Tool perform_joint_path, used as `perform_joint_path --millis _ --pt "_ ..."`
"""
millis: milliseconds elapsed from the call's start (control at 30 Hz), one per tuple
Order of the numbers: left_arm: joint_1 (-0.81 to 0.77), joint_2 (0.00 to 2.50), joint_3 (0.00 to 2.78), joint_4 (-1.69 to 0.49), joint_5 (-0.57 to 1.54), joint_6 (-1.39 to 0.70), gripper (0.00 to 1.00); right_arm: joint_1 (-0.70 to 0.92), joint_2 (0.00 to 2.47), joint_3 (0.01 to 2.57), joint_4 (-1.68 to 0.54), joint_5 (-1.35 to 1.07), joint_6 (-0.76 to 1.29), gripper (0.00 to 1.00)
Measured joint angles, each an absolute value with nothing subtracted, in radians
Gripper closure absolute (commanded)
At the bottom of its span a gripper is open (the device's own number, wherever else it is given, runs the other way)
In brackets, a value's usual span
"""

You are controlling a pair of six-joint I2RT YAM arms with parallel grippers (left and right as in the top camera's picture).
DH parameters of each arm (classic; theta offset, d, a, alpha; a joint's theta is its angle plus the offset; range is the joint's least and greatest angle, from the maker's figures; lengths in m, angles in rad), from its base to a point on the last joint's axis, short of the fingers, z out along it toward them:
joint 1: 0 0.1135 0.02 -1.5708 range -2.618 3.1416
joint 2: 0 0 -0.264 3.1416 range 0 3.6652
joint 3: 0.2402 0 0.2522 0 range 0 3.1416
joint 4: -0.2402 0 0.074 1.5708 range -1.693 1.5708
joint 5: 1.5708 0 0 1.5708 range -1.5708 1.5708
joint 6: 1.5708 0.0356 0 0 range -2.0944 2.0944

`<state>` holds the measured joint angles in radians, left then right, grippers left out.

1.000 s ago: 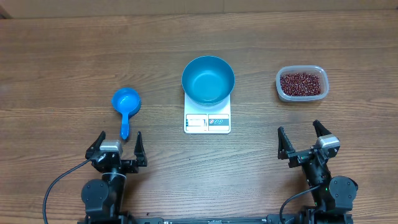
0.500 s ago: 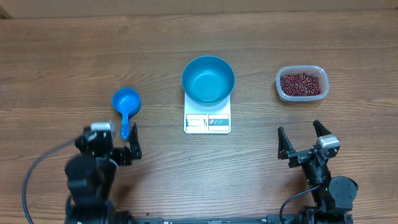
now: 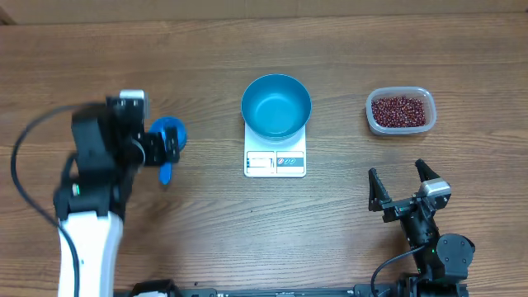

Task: Scoop item into bowl and weigh 150g on scale
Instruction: 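Move the left gripper over the blue scoop handle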

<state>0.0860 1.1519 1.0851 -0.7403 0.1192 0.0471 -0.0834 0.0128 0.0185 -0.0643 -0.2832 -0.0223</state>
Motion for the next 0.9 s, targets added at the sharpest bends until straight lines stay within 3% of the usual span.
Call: perform_joint_path --millis 433,900 --pt "0.086 1.615 1.607 -1.12 0.119 0.191 0.0 -0.083 0.013 0.019 -0.064 -0.283 -0.023 0.0" --pt "0.191 1.829 1.662 -1.174 0.107 0.352 0.01 -0.083 0.013 0.019 -0.064 -0.284 -0.023 0.0"
